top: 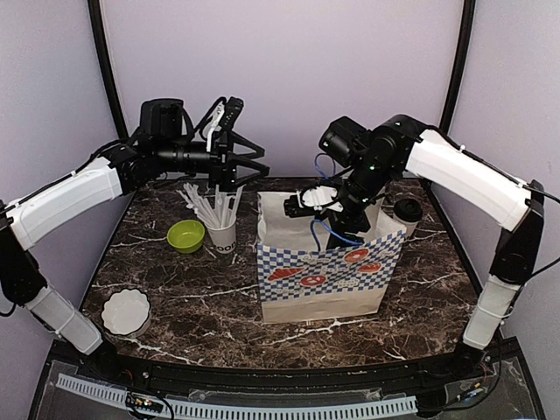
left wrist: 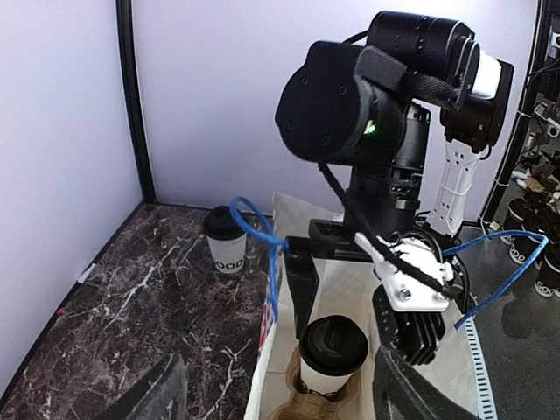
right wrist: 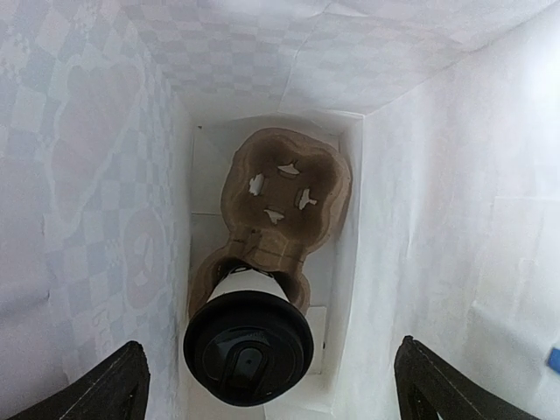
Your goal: Pack the takeout coffee
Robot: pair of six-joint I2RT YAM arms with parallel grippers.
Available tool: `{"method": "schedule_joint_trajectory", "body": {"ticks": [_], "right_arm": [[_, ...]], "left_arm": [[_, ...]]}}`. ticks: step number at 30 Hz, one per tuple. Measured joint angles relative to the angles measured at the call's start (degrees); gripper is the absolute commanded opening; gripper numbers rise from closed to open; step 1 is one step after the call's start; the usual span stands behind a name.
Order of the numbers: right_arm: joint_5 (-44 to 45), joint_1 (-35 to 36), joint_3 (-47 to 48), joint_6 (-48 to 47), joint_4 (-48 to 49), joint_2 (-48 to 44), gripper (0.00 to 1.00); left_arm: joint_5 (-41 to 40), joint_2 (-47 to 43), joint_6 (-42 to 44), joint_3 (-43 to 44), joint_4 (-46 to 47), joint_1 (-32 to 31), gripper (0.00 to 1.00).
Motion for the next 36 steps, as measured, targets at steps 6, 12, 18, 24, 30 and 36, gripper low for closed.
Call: {"method": "schedule_joint_trajectory", "body": {"ticks": [6,12,18,24,30,36], "right_arm": [[1.1,0.0,1.4,-0.7,-0.4,-1.9,0.98],[3.8,-0.4,3.7,-2.1,1.1,-7.3,0.98],[5.4,-5.6,3.3,-3.7,3.0,-16.3,0.99],[8.2,-15.2,-4.9,-5.7,7.1,-25.1,0.99],[8.1,-28.6,-11.7,-4.8,11.2,-29.1,0.97],[9.1,-34.5,-15.5,-2.0,16.9,-29.3,0.96]], "left_arm": [[3.6,9.2,-1.8,7.3,-3.2,-0.3,0.70],[3.1,17.0,-1.2,14.9,-8.9,-3.2,0.68],[-0.2,23.4,2.2,25.0,-15.8,-8.2,0.55],[-1.6,27.5,4.2,28.9,-19.8,-9.3,0.28],[-0.2,29.9,5.2,31.6,-21.7,-9.3,0.01],[0.3,30.2,5.5,34.9,-22.1,-9.6,0.00]]}}
